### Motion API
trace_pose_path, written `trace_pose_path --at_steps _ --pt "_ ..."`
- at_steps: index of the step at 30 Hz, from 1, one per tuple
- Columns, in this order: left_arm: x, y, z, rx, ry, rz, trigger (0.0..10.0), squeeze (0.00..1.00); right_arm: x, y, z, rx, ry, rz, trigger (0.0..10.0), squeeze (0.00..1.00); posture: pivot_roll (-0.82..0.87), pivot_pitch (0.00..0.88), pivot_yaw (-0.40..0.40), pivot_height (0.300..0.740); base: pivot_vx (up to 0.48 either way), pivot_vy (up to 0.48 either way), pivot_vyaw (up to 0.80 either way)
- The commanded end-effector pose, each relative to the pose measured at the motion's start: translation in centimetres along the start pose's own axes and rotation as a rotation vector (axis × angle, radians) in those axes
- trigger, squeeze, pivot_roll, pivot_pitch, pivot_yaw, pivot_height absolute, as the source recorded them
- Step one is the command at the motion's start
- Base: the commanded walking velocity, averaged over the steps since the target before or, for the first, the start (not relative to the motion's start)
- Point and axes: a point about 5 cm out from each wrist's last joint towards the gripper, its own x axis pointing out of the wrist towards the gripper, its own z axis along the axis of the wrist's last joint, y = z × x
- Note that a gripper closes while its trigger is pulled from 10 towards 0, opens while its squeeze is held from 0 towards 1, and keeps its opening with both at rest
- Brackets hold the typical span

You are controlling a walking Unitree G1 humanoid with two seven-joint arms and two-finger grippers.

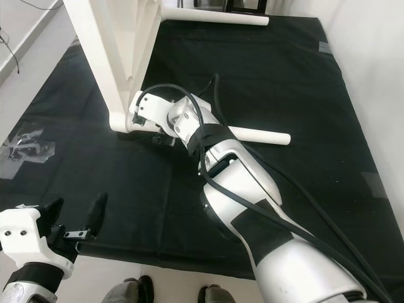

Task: Building children table

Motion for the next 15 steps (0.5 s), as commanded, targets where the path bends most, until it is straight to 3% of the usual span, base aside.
trace_pose_path --at_steps 1,15 --pt "-0.3 0.0 0.0 0.001 0.012 0.005 10.0 0.0 1.7 2.4 -3.6 0.063 0.137 0.119 0.0 0.0 0.08 0.259 -0.06 0.74 0.0 0.0 0.0" --pt "-0.2 0.0 -0.1 0.0 0.012 0.005 10.0 0.0 1.2 2.0 -5.2 0.016 0.197 0.194 0.0 0.0 0.07 0.252 -0.061 0.74 0.0 0.0 0.0"
